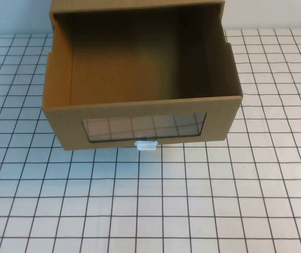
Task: Open the shoe box
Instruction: 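Pull the top drawer of the cardboard box fully open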
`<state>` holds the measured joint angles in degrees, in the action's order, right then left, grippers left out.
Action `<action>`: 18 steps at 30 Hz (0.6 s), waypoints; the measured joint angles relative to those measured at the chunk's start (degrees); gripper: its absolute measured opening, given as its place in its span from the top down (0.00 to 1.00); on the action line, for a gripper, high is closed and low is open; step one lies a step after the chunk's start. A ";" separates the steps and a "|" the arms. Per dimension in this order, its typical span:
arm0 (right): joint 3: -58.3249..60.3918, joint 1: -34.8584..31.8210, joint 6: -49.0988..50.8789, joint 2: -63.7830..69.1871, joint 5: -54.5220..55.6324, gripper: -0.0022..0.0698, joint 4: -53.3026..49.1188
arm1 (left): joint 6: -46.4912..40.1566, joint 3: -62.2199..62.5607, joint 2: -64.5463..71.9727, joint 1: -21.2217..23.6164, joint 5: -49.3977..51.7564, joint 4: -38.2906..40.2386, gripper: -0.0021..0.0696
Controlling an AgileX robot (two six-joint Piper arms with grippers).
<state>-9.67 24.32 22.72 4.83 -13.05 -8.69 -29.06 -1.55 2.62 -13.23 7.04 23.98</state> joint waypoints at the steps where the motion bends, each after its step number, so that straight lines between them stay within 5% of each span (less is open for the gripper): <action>1: 0.00 0.00 0.00 0.00 -0.15 0.99 0.00 | 0.00 0.00 0.00 0.00 0.00 0.00 0.97; 10: 0.00 -0.62 0.00 0.00 -1.87 0.99 -4.67 | -0.37 0.00 0.00 0.00 0.00 0.00 0.97; 18: 4.93 -15.65 0.00 -2.11 1.86 0.99 -4.90 | -0.37 0.00 0.00 0.00 0.00 0.00 0.97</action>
<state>-4.74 8.67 22.72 2.71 -11.19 -13.59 -29.43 -1.55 2.62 -13.23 7.04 23.98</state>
